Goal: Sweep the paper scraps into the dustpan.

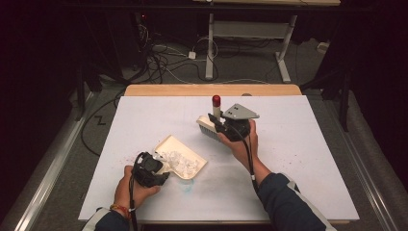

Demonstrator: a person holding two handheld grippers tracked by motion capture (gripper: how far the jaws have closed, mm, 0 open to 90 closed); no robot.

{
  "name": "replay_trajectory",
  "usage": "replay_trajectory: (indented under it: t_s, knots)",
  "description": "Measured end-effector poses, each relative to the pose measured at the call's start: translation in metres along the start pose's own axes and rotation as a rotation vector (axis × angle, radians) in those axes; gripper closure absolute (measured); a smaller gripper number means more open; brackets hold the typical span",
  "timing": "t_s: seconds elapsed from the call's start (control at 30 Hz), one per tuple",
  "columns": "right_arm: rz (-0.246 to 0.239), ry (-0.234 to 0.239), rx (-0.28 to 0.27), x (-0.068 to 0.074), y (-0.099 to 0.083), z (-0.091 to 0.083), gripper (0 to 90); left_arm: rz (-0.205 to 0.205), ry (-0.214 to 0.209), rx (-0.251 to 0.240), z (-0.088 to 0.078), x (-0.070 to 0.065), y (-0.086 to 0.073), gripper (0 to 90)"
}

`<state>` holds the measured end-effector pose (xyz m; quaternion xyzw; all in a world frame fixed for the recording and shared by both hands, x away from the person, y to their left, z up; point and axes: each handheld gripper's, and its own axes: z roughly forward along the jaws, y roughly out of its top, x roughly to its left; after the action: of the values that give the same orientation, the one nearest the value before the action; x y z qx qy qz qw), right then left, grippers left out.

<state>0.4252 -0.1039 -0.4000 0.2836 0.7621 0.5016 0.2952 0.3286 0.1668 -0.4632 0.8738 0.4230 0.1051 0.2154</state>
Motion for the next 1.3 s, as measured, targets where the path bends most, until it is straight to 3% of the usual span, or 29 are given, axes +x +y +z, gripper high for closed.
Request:
replay_trajectory:
  t_s: [0.13, 0.27, 0.43, 0.53, 0.73, 0.9, 1.13, 1.3]
  knots:
    - [-0.028, 0.057, 0.023, 0.014, 0.004, 0.001, 70.2, -0.002, -0.004, 0.000, 0.001, 0.001, 0.001, 63.4]
    - [-0.051, 0.148, 0.037, 0.028, 0.006, -0.006, 70.2, -0.001, -0.007, 0.004, 0.000, 0.002, 0.001, 63.4]
    - [-0.064, 0.239, 0.054, 0.042, 0.009, -0.025, 70.4, 0.004, -0.003, 0.007, 0.000, 0.001, 0.002, 63.4]
    - [-0.041, 0.264, 0.018, 0.040, 0.014, -0.042, 70.4, 0.005, 0.001, 0.006, 0.000, 0.001, 0.002, 63.4]
    - [-0.048, 0.219, -0.044, 0.025, 0.023, -0.080, 70.3, 0.006, 0.003, 0.008, 0.000, 0.000, 0.002, 63.4]
    - [-0.044, 0.168, -0.044, 0.003, 0.017, -0.110, 70.3, 0.004, 0.003, 0.008, 0.000, 0.000, 0.002, 63.4]
    - [-0.038, 0.060, 0.023, -0.030, -0.012, -0.147, 70.3, 0.005, 0.005, 0.008, 0.000, 0.000, 0.002, 63.4]
    - [0.005, -0.009, 0.059, -0.052, -0.031, -0.168, 70.3, 0.010, 0.009, 0.009, 0.000, -0.001, 0.002, 63.4]
